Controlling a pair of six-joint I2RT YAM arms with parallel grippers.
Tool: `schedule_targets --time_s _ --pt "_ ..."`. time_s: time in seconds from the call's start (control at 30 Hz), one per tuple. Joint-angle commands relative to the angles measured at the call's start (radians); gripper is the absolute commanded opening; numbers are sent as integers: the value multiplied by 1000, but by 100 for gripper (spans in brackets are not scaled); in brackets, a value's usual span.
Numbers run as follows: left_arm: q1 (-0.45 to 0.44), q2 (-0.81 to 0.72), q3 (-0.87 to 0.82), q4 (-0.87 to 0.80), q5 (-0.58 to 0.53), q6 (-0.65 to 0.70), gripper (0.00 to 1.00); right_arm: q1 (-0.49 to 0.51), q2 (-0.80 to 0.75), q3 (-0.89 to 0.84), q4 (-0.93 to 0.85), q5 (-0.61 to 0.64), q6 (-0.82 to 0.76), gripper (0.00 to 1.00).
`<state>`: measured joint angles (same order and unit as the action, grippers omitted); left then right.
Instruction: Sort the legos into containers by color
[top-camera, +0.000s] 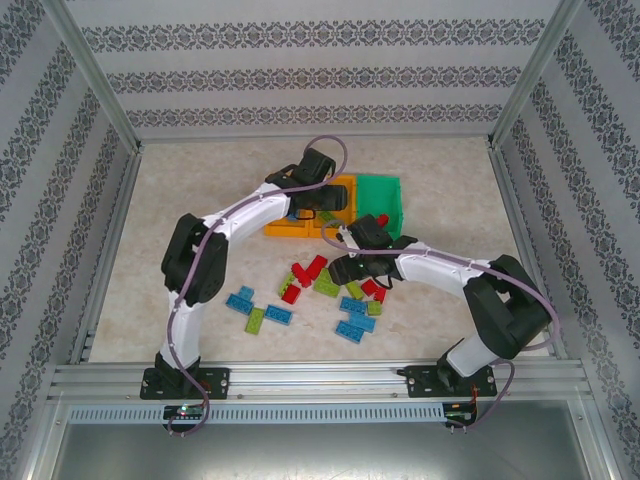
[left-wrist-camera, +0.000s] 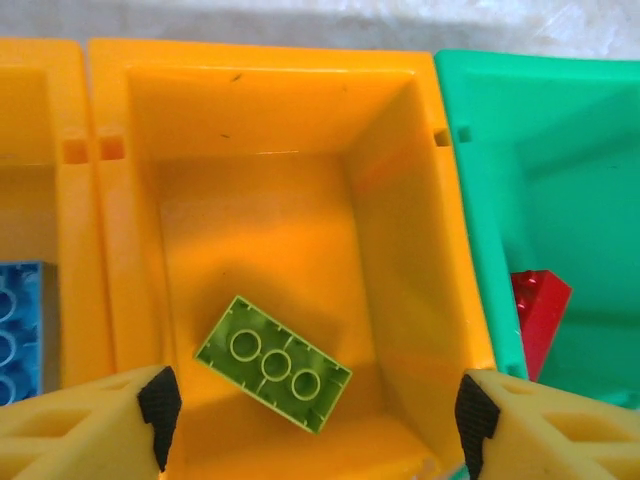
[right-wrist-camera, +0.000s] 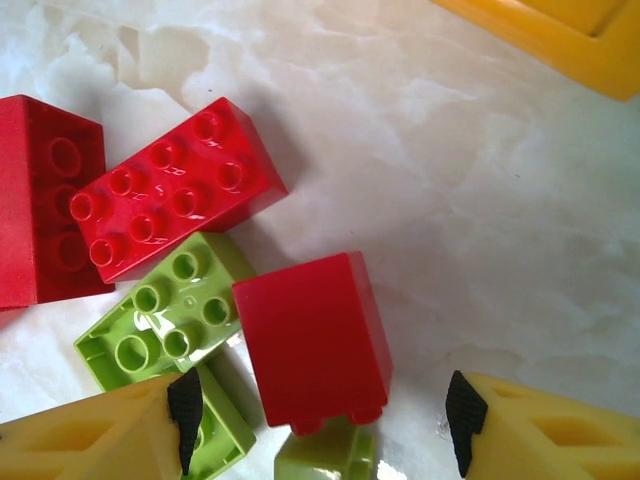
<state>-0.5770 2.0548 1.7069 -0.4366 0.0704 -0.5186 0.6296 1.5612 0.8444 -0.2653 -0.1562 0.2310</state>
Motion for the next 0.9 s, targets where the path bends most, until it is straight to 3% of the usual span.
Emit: schedule_targets --time_s 0.0,0.3,0.47,0.7,0.87 --pt "18 -105 -62 49 -16 -45 77 13 27 38 -24 -36 -37 68" --pt "40 -320 -336 153 -39 -112 80 17 85 70 -61 -10 -64 62" --pt "48 -390 -400 128 -70 -106 81 15 112 90 -80 5 -77 57" --pt "52 -450 -479 142 -90 -121 81 13 77 82 -66 44 -68 31" --pt "52 -462 -496 119 -103 -106 82 3 -8 62 -48 66 -43 25"
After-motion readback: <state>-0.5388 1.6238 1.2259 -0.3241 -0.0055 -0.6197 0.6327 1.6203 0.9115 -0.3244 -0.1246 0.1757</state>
